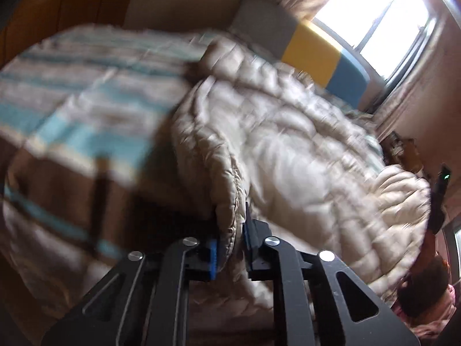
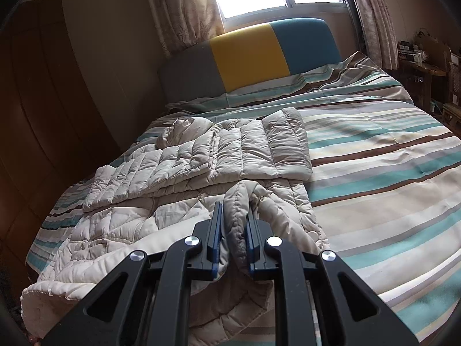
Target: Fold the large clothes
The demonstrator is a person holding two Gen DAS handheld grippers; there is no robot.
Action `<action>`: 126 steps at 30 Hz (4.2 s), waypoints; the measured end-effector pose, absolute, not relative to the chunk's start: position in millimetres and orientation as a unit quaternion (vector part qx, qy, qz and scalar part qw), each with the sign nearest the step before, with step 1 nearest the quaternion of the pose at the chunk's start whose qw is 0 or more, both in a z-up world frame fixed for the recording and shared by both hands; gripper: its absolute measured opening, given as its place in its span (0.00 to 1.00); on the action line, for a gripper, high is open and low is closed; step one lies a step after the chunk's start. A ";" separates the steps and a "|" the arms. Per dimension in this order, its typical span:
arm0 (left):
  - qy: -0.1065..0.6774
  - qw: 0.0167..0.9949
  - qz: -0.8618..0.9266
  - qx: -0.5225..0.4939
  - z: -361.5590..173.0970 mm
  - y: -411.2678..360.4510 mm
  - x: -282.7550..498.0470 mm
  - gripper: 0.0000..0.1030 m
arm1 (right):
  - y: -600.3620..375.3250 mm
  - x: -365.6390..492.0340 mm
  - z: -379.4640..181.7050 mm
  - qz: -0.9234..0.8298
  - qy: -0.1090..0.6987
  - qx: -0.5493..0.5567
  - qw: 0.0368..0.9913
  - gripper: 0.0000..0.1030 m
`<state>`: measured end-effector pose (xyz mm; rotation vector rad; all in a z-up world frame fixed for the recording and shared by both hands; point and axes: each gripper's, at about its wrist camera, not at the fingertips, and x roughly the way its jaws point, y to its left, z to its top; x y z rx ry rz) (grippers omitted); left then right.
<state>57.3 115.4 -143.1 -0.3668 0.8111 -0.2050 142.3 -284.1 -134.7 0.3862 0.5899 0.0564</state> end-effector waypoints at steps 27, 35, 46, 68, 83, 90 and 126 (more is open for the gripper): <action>0.373 0.905 -0.020 -0.205 -109.3 88.2 352.0 0.24 | -369.4 289.3 -137.0 -0.006 0.316 0.341 0.885 0.23; 0.295 0.928 0.031 -0.226 -92.4 120.7 326.4 0.96 | -409.8 258.4 -141.9 -0.026 0.188 0.414 0.890 0.93; 0.362 0.915 -0.044 -0.174 -153.4 102.6 274.4 0.97 | -386.0 250.9 -200.3 0.039 0.359 0.360 0.860 0.98; 0.424 0.883 -0.146 -0.139 -160.3 76.4 171.1 0.44 | -380.3 152.8 -198.3 0.088 0.405 0.331 0.848 0.44; 0.415 0.887 -0.162 -0.120 -159.9 69.2 79.1 0.59 | -374.0 70.9 -181.4 0.098 0.399 0.302 0.860 0.51; 0.386 0.904 -0.123 -0.134 -130.8 101.8 71.7 0.80 | -393.6 74.3 -158.3 0.052 0.354 0.305 0.883 0.72; 0.254 0.965 -0.045 -0.051 -14.1 11.1 216.3 0.18 | -337.5 214.4 -69.7 -0.058 0.298 0.143 0.942 0.13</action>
